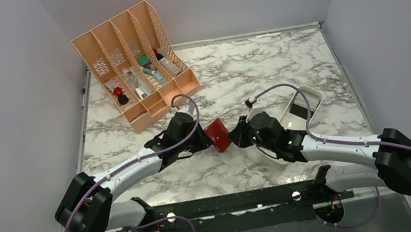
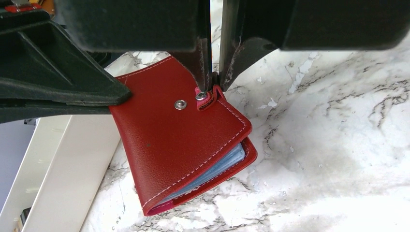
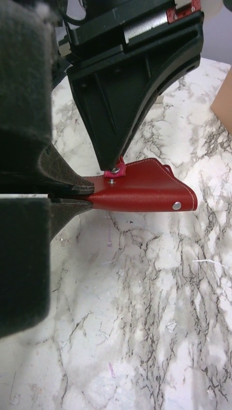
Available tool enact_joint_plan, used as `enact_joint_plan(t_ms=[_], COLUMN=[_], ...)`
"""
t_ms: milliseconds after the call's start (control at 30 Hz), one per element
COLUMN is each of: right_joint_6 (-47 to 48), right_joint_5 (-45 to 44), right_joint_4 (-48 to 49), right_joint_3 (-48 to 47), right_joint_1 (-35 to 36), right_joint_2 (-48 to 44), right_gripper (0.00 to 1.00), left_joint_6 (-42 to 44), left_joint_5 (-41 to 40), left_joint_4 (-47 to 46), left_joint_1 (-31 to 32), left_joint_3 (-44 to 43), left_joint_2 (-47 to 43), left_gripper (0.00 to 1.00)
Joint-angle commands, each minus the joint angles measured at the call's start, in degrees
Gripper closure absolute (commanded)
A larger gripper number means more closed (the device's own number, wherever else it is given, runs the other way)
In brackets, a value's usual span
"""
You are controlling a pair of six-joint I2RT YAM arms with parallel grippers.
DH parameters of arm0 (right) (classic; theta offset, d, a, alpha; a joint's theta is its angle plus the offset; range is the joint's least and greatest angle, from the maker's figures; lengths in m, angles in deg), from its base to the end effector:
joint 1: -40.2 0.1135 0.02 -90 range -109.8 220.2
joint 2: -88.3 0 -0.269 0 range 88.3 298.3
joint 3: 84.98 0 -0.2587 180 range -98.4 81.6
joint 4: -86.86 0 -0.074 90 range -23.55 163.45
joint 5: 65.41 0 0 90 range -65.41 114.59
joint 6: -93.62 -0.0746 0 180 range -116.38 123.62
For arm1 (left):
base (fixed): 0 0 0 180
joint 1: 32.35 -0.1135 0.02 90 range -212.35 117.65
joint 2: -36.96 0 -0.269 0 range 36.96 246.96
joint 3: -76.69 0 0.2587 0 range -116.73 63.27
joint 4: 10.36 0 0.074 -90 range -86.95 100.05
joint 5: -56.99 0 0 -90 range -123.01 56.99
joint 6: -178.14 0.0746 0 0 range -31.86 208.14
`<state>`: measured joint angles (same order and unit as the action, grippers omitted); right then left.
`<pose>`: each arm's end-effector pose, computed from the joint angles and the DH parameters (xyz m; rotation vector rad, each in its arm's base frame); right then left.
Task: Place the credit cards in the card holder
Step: Open the card holder at the center of the board.
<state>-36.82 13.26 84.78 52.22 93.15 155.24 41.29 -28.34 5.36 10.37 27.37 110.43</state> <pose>0.1820 0.2168 0.1902 -0.1007 2.1179 0.8142 0.2114 -0.2035 0.1704 -0.0413 2.4337 -0.8722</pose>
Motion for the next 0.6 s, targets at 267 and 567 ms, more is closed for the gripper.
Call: enact_joint_plan(t_ms=[267, 567], right_joint_6=[-11.1, -12.4], right_joint_5=[1.4, 3.2], right_joint_4=[-3.4, -1.4], right_joint_3=[1.0, 2.3], right_joint_1=[0.7, 0.7], right_joint_2=[6.7, 8.6], right_gripper=[0.97, 0.97], left_joint_6=[0.9, 2.6], left_joint_5=[5.9, -0.1], left_joint_4=[-2.7, 3.9], left_joint_1=[-0.8, -1.1], left_joint_3=[4.8, 4.0], left_joint_2=[-7.9, -5.1], left_gripper=[0.82, 0.74])
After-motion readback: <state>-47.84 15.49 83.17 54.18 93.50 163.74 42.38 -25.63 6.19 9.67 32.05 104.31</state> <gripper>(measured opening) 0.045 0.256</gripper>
